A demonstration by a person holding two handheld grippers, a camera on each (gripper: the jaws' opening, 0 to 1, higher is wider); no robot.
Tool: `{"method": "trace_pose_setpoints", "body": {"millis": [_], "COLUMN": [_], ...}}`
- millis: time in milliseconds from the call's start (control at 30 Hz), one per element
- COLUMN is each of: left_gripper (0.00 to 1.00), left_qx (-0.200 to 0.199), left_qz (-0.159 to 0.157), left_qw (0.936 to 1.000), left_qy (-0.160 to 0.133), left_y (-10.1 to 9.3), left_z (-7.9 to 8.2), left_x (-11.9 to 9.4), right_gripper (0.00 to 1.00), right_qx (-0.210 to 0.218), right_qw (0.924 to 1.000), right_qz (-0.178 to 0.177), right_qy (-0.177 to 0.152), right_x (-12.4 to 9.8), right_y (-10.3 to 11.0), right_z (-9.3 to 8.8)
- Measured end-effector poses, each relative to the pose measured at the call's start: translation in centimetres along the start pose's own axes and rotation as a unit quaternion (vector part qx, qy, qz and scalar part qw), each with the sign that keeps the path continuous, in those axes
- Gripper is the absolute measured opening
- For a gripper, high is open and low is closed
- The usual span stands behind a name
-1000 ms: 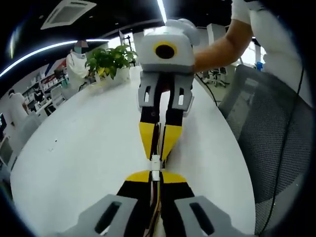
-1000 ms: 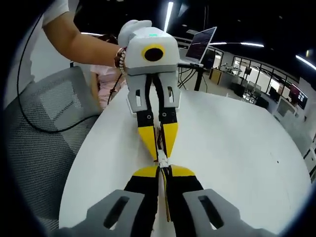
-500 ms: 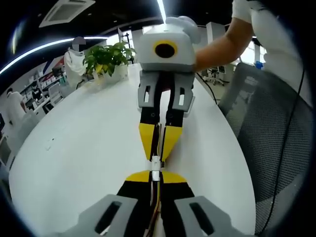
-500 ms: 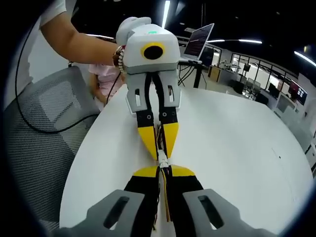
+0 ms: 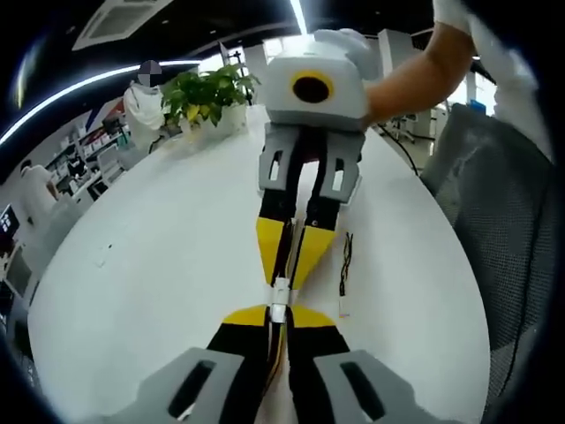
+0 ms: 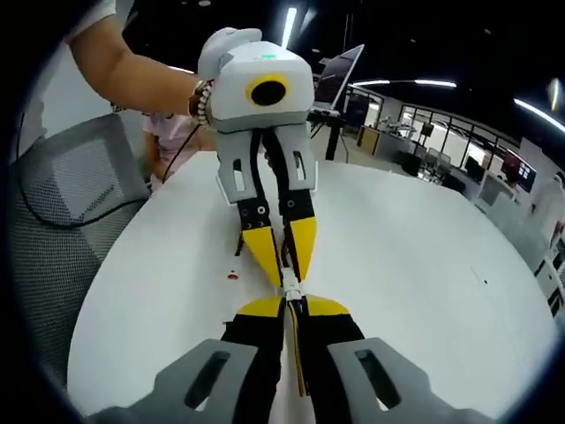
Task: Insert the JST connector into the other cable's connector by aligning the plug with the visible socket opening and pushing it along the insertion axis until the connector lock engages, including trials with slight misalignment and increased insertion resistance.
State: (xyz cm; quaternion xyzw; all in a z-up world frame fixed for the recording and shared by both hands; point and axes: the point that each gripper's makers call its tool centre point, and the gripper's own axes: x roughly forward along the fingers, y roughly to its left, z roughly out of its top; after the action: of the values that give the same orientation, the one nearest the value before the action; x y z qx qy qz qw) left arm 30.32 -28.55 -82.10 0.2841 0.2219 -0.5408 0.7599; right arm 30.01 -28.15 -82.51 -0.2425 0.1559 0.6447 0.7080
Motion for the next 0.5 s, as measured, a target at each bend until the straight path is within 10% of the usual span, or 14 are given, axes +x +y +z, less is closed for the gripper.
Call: {"method": "trace_pose_setpoints", "body": {"millis": [500], "left_gripper": [0.02], "left_qx": [-0.033], "left_qz": [0.018], "left_qw": [0.9990], "left_qy": [0.023], "left_y": [1.8], "left_z": [-1.8], "left_x": [0.8], "right_gripper": [0.05], "right_qx": [0.037], "right_qw": [0.9991], "right_qz": [-0.018], "right_qy": [0.002], "right_x": [2.0], "right_y": [-1.3], "right_z": [-1.5]}}
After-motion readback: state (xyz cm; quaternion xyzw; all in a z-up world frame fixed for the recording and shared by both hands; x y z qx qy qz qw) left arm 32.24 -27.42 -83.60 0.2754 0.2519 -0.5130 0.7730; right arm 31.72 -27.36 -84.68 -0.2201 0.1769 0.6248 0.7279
